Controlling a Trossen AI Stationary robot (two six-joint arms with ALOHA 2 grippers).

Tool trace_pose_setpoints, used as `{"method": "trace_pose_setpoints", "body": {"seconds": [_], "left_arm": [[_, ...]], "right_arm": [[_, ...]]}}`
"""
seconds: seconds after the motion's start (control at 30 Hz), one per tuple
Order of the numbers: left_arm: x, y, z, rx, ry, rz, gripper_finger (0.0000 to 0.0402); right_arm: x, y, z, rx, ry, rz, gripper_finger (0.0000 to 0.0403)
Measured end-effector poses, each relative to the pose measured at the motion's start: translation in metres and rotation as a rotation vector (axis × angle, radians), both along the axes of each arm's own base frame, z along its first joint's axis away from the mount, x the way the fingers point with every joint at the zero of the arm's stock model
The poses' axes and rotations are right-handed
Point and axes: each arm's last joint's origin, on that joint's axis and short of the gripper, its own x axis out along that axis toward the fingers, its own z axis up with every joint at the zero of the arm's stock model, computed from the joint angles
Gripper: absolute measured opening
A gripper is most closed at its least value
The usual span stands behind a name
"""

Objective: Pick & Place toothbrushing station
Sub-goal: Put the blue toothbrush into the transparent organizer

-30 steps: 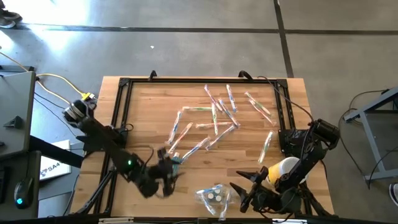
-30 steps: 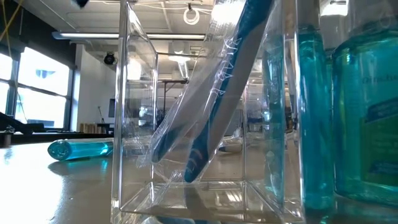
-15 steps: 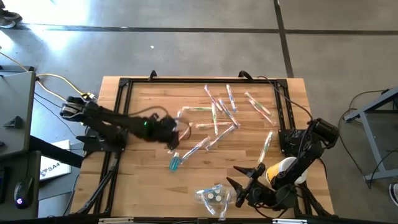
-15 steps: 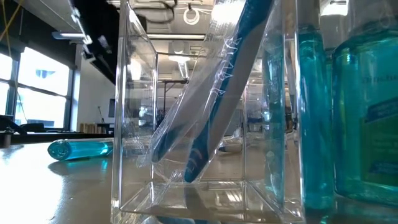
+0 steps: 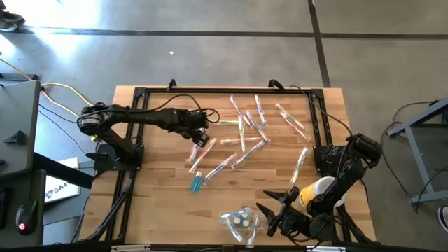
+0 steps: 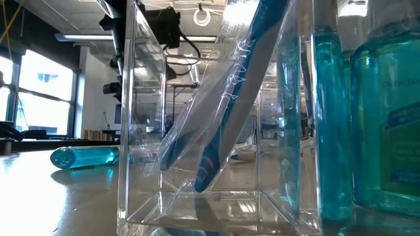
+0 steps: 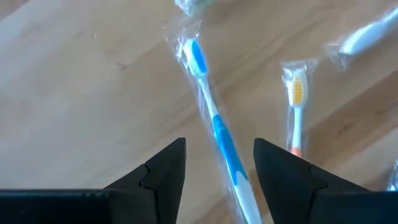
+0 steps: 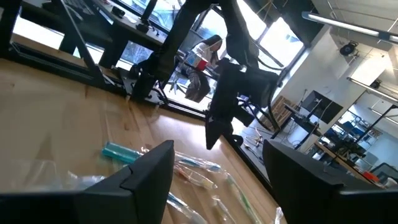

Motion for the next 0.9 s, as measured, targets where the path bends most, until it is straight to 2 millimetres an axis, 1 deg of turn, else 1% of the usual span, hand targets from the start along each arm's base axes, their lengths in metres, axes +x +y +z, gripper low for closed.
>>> {"method": "trace_pose_setpoints", "body": {"seconds": [0.23,0.4,0.53,0.63,0.7,0.77,0.8,0.9], "left_arm": [[0.017,0.003,-0.030,-0.023,0.052,-0.027,0.0181],[0.022,0.008,-0.057,-0.055,0.146,-0.013,0.0181],[0.024,0.008,-0.068,-0.062,0.194,-0.051,0.0174],[0.022,0.008,-0.069,-0.038,0.236,-0.058,0.0136],[0.019,0.008,-0.069,-0.019,0.259,-0.056,0.0092],[0.015,0.008,-0.064,0.008,0.286,-0.061,0.0038],[0.012,0.007,-0.062,0.024,0.306,-0.066,0.0022],[0.006,0.005,-0.051,0.060,0.312,-0.059,0.0015]], "right_arm": [[0.001,0.000,-0.002,-0.005,0.004,0.001,0.0239],[0.001,0.000,-0.002,0.000,0.001,0.001,0.0239],[0.001,0.000,-0.002,0.004,-0.001,0.001,0.0239],[0.001,0.000,-0.002,0.005,-0.002,0.000,0.0239],[0.001,0.000,-0.002,0.005,-0.002,0.000,0.0239],[0.001,0.000,-0.002,0.005,-0.002,-0.001,0.0239],[0.001,0.000,-0.002,0.005,-0.002,-0.001,0.0239],[0.000,0.000,-0.002,0.012,-0.005,0.000,0.0239]]}}
